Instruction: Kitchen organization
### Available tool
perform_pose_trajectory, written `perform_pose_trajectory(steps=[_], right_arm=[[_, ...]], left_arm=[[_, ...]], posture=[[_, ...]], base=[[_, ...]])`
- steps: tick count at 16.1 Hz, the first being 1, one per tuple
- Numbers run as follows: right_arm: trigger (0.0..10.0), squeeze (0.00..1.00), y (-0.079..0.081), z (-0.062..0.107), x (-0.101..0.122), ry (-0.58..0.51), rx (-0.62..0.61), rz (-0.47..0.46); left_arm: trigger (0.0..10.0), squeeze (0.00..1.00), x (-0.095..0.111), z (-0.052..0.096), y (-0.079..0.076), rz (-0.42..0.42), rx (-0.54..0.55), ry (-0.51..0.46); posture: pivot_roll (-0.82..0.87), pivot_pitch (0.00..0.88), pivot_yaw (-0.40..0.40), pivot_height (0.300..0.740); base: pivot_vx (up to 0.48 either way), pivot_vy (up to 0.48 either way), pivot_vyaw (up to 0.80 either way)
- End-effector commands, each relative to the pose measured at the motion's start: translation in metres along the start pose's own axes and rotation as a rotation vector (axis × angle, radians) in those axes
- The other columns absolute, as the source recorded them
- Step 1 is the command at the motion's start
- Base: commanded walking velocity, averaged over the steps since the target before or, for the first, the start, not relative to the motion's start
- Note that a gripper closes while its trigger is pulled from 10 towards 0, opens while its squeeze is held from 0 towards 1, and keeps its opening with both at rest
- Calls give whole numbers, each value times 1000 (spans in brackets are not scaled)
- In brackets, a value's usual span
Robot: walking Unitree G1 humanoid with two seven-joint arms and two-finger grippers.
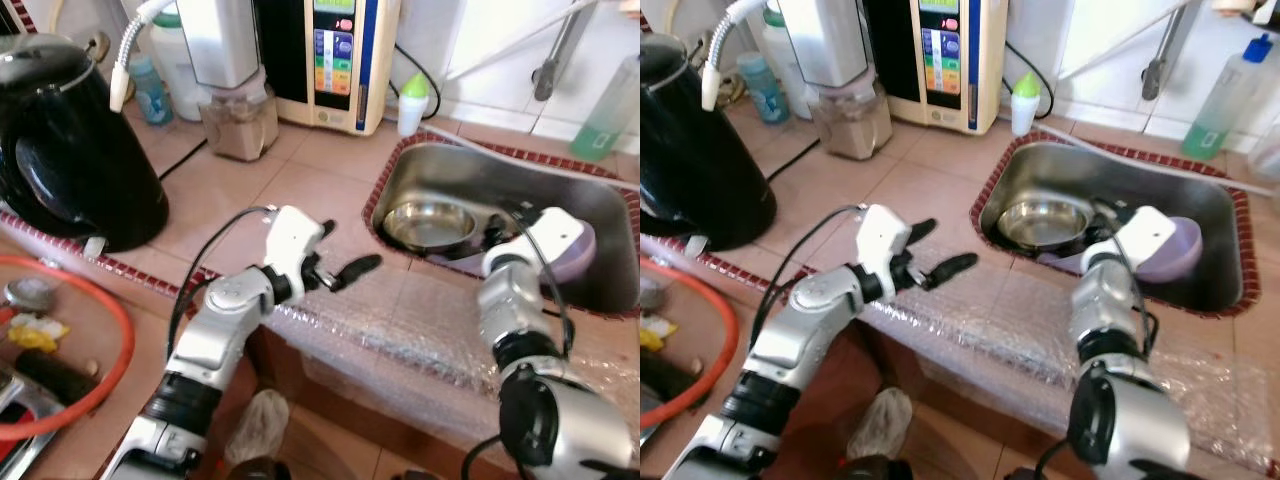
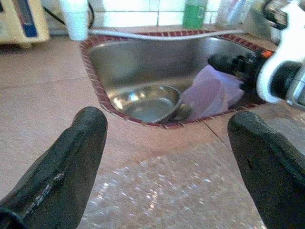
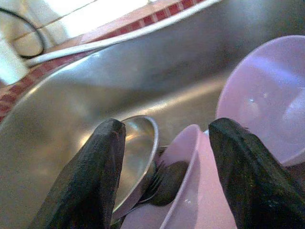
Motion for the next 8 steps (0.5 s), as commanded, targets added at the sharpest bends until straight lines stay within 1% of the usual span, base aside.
perform_pose_trajectory(steps=[1, 3, 4, 5, 6, 7, 8], right_arm=[[10000, 1000, -14, 9, -27, 85, -23, 35], [10000, 1000, -17, 12, -33, 93, -21, 48], [10000, 1000, -12, 15, -37, 96, -6, 42], [10000, 1000, -9, 18, -41, 100, 14, 45], [10000, 1000, -6, 20, -41, 93, 47, 54], [10000, 1000, -4, 22, -42, 83, 71, 67], [10000, 365, -1, 26, -43, 74, 94, 77]], left_arm=[[10000, 1000, 8, 4, 7, -14, 63, -34], [10000, 1000, 5, 7, 11, -16, 135, -32], [10000, 110, -2, 13, 15, -17, 182, -11], [10000, 0, -10, 20, 22, 3, 258, 12], [10000, 0, -15, 26, 26, 44, 322, 11], [10000, 0, -15, 32, 29, 62, 357, -6], [10000, 0, -17, 39, 29, 67, 390, -15]], posture=[[-23, 0, 48, 740], [-22, 0, 47, 740], [-32, 0, 47, 740], [-39, 0, 46, 740], [-41, 0, 49, 740], [-43, 0, 47, 740], [-50, 0, 46, 740]], base=[[0, 0, -800], [0, 0, -800], [0, 0, -800], [0, 0, -800], [0, 0, -538], [0, 0, 0], [0, 0, 0]])
Point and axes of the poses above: a point about 5 cm out from each wrist's last joint towards the gripper, its own z axis pointing back from the gripper into the wrist, its own x axis along the axis of the wrist's last joint, y = z × x, the point moved 4 cm from there along -z, pointing out of the wrist towards the gripper, and after that the axes turned 1 degree about -z, right-handed, at the moved point
